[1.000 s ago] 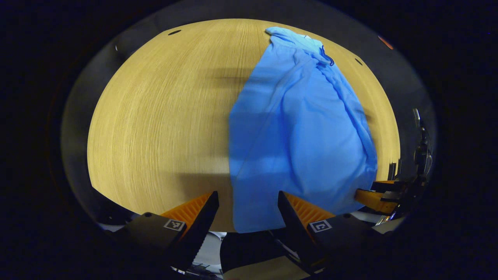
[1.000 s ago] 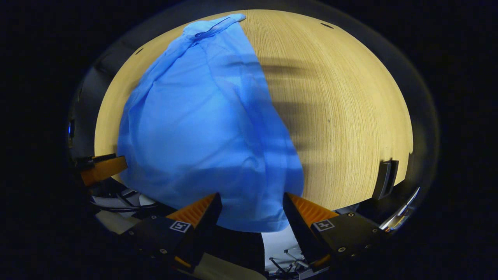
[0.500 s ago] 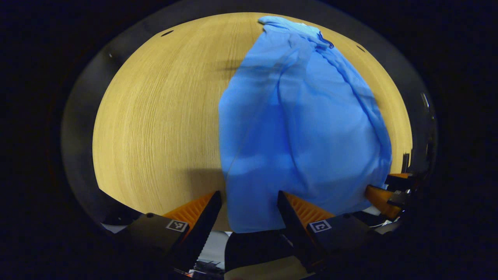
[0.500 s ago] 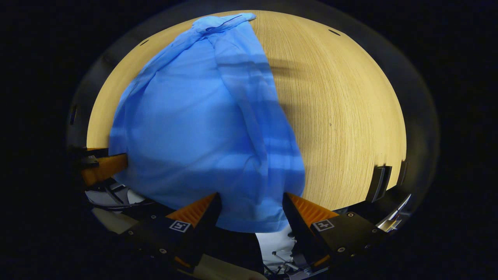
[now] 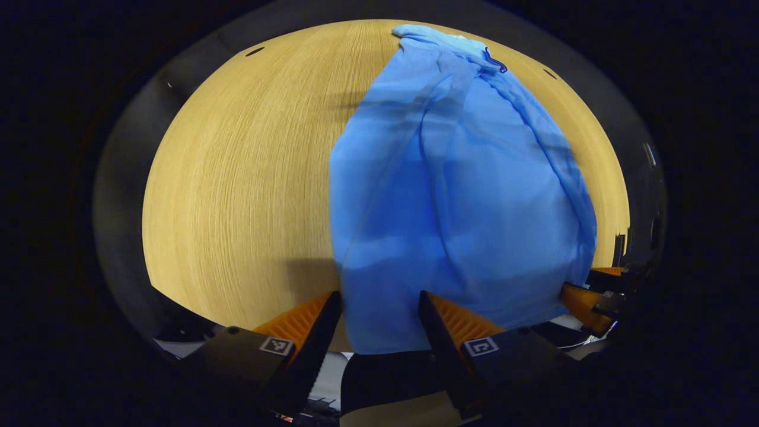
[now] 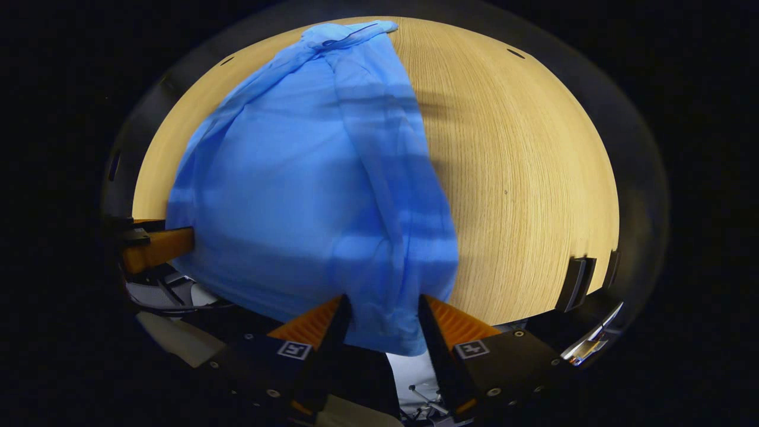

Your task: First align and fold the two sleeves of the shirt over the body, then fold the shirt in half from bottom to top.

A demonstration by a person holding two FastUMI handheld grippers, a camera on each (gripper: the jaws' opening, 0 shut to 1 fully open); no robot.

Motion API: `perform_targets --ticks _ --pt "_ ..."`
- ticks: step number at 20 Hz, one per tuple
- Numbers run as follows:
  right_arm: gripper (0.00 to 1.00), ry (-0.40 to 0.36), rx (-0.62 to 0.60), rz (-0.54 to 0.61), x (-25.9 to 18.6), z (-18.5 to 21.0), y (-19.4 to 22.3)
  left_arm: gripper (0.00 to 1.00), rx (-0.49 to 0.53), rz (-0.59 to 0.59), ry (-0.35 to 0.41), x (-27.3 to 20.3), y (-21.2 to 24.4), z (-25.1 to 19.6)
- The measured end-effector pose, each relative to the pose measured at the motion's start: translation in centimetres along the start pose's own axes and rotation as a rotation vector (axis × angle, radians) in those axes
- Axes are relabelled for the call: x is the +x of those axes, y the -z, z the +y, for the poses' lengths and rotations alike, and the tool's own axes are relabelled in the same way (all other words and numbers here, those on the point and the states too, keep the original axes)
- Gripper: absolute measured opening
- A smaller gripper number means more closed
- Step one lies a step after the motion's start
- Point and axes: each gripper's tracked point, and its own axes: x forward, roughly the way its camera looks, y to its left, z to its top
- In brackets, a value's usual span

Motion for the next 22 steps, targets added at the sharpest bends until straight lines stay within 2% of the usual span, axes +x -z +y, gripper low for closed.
perform_targets --ticks 1,2,3,4,6,11,14,19,22 --pt "0.67 -0.001 0.002 -0.004 0.0 0.0 0.0 0.64 -0.018 -0.012 0.020 0.0 -0.2 -0.4" --pt "0.44 -0.003 0.006 -0.011 0.1 -0.1 -0.2 0.39 -0.041 -0.019 0.050 0.0 -0.1 -0.6" --pt "0.42 -0.005 0.013 -0.017 0.0 -0.1 -0.2 0.15 -0.060 -0.022 0.065 0.1 -0.1 -0.7" --pt "0.22 -0.013 0.021 -0.022 0.0 0.0 -0.3 0.12 -0.079 -0.028 0.086 -0.1 -0.4 -0.9" --pt "0.03 -0.033 0.047 -0.032 0.0 0.1 -0.4 0.07 -0.099 -0.041 0.115 0.0 -0.3 -1.2" --pt "0.01 -0.085 0.037 -0.062 -0.5 1.1 -2.0 0.04 -0.063 -0.084 0.107 -0.7 -2.0 -1.3" --pt "0.00 -0.084 0.042 -0.173 -1.9 0.7 -5.4 0.04 -0.033 -0.137 0.096 -1.9 -4.1 -1.1" --pt "0.01 -0.113 0.060 -0.263 -3.6 0.9 -10.5 0.04 0.008 -0.219 0.080 -3.0 -8.9 -0.6" --pt "0.01 -0.098 0.037 -0.328 -4.8 0.0 -14.7 0.04 0.012 -0.270 0.089 -3.7 -12.9 -0.6"
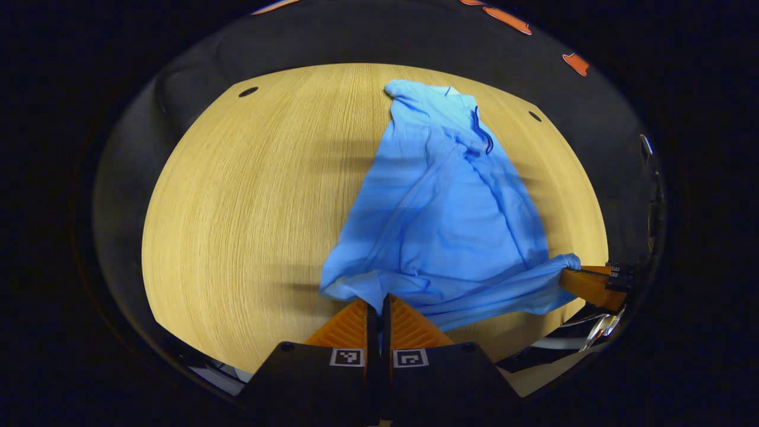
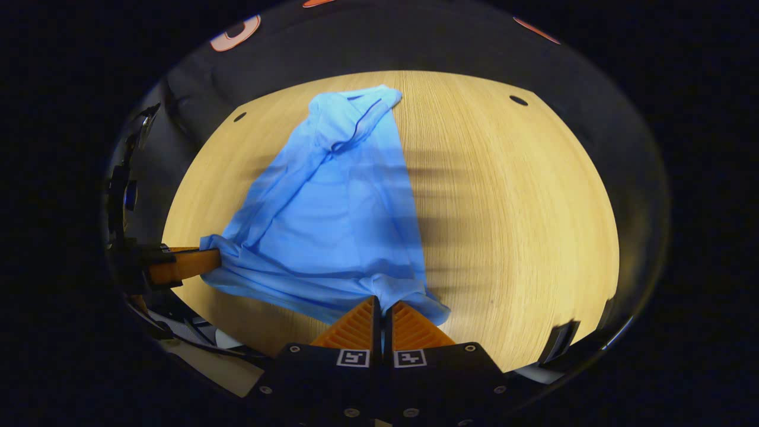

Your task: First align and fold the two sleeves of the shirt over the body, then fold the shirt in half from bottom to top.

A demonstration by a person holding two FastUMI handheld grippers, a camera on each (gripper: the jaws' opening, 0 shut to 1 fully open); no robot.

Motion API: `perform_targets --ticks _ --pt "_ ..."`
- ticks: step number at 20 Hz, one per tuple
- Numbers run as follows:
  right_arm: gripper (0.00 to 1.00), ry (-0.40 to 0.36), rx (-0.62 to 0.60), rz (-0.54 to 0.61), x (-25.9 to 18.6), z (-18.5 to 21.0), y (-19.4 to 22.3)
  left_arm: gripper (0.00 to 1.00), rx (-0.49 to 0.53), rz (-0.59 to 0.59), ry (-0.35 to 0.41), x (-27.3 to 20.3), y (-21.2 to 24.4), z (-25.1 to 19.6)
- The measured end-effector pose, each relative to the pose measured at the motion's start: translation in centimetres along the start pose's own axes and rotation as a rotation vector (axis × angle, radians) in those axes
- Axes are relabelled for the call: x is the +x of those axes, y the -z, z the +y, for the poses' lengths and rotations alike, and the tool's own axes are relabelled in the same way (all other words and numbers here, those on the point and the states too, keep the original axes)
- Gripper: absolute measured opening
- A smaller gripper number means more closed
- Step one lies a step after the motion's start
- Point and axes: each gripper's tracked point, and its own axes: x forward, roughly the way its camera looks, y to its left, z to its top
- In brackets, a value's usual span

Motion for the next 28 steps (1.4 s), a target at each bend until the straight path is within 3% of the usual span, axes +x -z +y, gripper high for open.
perform_targets --ticks 14,15,16,22,28 --pt "0.00 0.077 -0.078 -0.269 1.0 -3.0 -21.2 0.04 0.075 -0.239 0.020 0.2 -25.3 1.8" --pt "0.00 0.085 -0.077 -0.288 1.3 -3.2 -22.8 0.04 0.077 -0.251 0.018 -0.6 -23.6 0.6" --pt "0.00 0.092 -0.077 -0.303 1.4 -3.4 -24.1 0.04 0.071 -0.259 0.019 1.0 -27.6 1.4" --pt "0.00 0.102 -0.055 -0.326 4.3 -3.9 -30.0 0.04 0.071 -0.296 0.000 3.1 -33.1 2.4" --pt "0.01 0.065 -0.010 -0.235 8.8 -3.5 -30.9 0.04 0.091 -0.248 -0.049 6.7 -35.2 4.2"
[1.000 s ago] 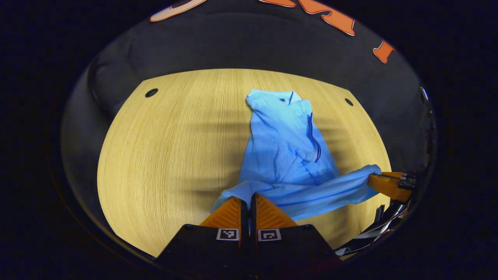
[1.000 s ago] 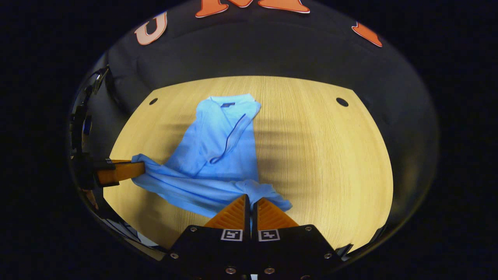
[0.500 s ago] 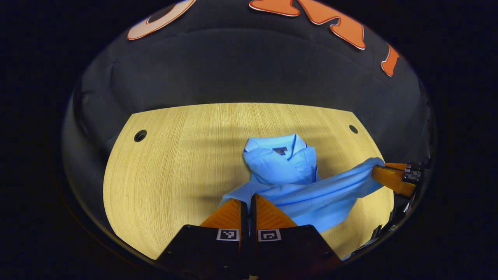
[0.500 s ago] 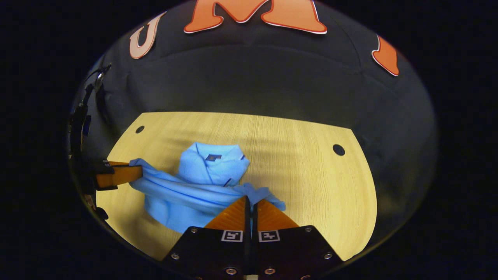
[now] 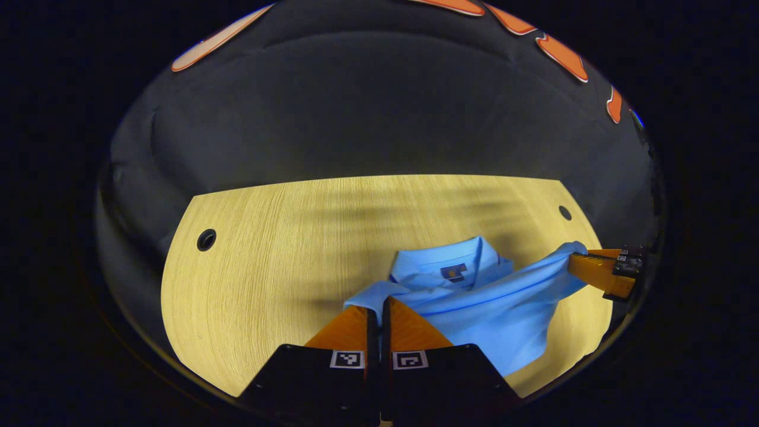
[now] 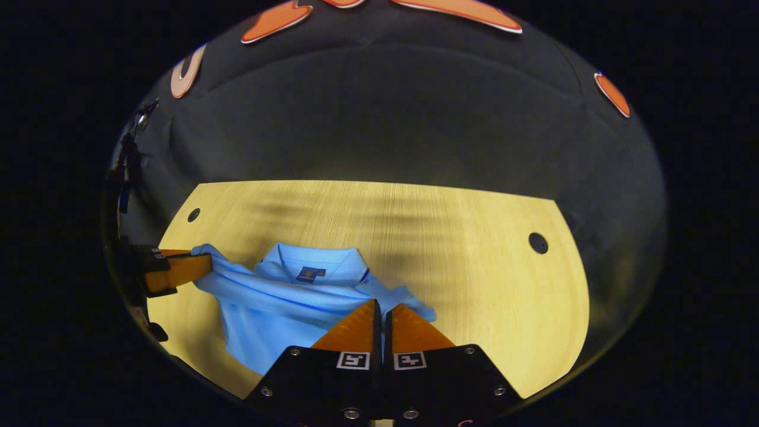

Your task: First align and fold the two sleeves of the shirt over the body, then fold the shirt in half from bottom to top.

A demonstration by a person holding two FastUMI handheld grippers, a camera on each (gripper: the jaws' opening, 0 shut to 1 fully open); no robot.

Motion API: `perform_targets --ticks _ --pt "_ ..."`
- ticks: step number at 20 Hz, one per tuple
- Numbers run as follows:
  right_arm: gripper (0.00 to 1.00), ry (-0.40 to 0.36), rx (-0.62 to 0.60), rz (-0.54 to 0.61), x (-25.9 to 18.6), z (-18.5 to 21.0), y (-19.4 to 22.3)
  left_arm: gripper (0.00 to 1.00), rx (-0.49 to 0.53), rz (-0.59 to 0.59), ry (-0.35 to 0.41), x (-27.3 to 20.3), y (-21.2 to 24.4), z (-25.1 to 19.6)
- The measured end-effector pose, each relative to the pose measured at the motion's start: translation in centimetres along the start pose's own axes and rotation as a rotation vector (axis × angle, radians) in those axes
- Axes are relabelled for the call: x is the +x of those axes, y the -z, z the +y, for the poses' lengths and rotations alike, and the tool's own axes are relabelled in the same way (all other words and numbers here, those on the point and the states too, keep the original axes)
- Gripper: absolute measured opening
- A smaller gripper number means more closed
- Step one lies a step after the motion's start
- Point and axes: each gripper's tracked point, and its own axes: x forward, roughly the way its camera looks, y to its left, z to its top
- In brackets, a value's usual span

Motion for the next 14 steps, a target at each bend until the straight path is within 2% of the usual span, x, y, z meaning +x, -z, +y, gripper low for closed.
perform_targets --ticks 4,7,8,9,13,14 --pt "0.04 -0.012 0.023 0.014 -0.2 -0.2 -0.4 0.08 -0.003 0.014 -0.014 1.2 0.2 0.6" --pt "0.13 0.002 0.058 0.030 -0.3 -1.1 -0.3 0.27 0.019 0.004 -0.028 1.3 -0.4 1.2" --pt "0.22 0.012 0.065 0.037 -0.6 -1.5 -0.2 0.35 0.019 0.002 -0.029 1.7 -0.4 0.9" --pt "0.29 0.014 0.071 0.044 -0.7 -1.6 -0.1 0.48 0.016 0.000 -0.027 1.7 -0.4 0.7" --pt "0.85 0.018 0.081 0.022 -2.3 -1.5 -0.3 1.00 0.012 -0.074 -0.067 -0.4 -2.1 1.3" --pt "0.99 0.024 0.081 0.011 -3.1 -1.6 -0.5 1.00 0.014 -0.112 -0.080 -1.3 -2.9 1.6"
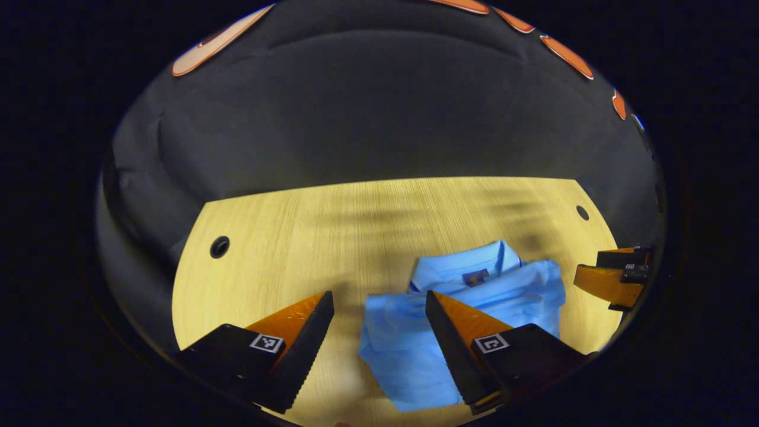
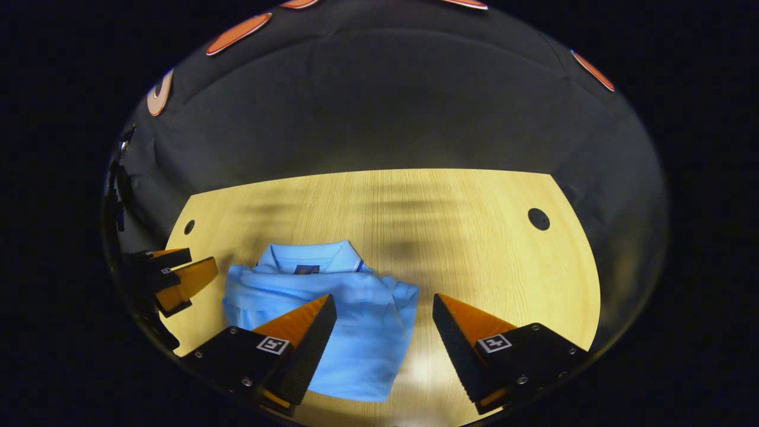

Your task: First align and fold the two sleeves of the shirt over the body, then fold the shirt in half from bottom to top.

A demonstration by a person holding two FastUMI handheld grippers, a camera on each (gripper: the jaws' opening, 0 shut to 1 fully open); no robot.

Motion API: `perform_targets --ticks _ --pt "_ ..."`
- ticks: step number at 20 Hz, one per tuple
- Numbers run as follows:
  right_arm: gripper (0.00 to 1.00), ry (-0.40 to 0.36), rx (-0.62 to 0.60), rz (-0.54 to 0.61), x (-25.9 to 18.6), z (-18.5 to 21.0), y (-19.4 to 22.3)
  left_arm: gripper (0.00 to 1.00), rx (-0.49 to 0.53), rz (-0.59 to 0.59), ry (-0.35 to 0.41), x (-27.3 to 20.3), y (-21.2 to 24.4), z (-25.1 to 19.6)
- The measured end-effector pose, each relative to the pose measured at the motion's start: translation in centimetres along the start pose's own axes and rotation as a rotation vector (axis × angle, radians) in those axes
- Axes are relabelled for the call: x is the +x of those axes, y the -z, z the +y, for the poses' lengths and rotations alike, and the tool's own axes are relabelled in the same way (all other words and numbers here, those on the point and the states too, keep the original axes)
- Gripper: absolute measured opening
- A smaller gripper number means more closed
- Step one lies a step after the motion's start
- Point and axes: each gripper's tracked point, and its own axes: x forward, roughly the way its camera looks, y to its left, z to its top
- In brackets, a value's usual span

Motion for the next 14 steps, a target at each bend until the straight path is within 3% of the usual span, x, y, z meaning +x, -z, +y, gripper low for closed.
perform_targets --ticks 6,11,14 --pt "0.99 -0.010 -0.005 -0.136 -5.2 0.5 -1.9 1.00 -0.019 -0.241 -0.022 -7.8 -5.6 1.2" --pt "0.99 0.044 -0.074 -0.343 -11.1 -0.6 -3.3 1.00 -0.053 -0.406 -0.028 -15.2 -7.4 1.6" --pt "0.99 0.024 -0.059 -0.397 -15.2 -0.4 -2.3 1.00 -0.064 -0.500 -0.023 -19.6 -7.3 1.8"
